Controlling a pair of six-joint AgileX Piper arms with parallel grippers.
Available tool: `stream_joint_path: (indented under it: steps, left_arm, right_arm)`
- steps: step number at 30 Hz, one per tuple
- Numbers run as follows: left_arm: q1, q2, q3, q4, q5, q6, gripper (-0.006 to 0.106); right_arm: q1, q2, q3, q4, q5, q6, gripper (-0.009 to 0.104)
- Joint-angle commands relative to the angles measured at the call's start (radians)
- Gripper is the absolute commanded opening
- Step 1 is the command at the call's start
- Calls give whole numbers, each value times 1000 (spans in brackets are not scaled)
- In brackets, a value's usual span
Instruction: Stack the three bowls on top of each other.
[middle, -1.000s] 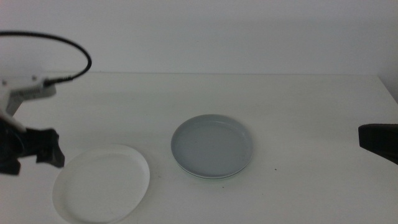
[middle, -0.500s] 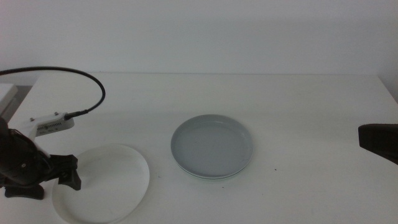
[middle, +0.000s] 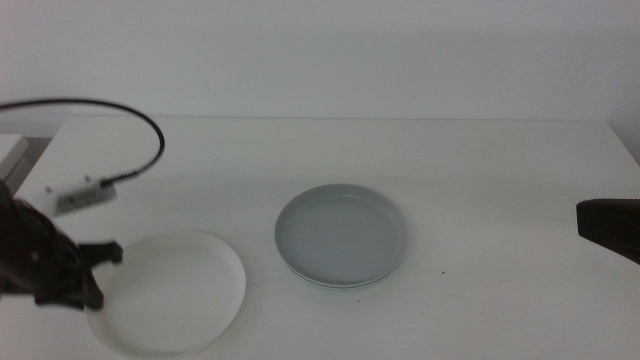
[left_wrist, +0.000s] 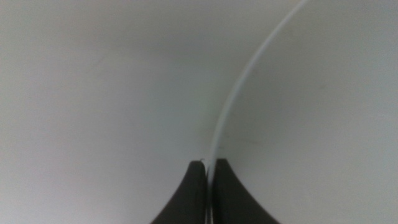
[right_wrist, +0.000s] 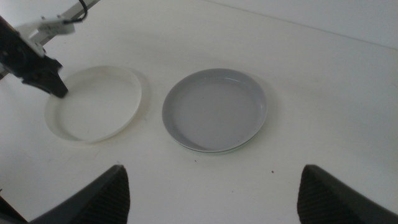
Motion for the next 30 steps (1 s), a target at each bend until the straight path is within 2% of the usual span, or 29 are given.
stream_joint_path:
  steps: [1, 6, 11, 16, 21, 25, 30]
  left_arm:
    - [-2, -63, -62, 21, 77, -48, -2]
    - [-94, -204, -284, -80, 180, -11, -2]
    - [-274, -100, -519, -59, 226, -104, -2]
    - [-427, 115, -669, -10, 201, -156, -2]
    - [-487, 294, -736, -21, 145, -180, -2]
    - [-494, 359, -741, -58, 137, -172, -2]
    - [-509, 403, -741, -65, 120, -172, -1]
  right_arm:
    - [-6, 3, 3, 4, -8, -11, 79]
    - [-6, 3, 3, 4, -8, -11, 79]
    - [-6, 3, 3, 4, -8, -11, 79]
    - [-6, 3, 3, 4, -8, -11, 79]
    - [-6, 3, 3, 4, -8, -11, 79]
    - [-6, 3, 3, 4, -8, -9, 79]
    - [-6, 3, 3, 4, -8, -9, 79]
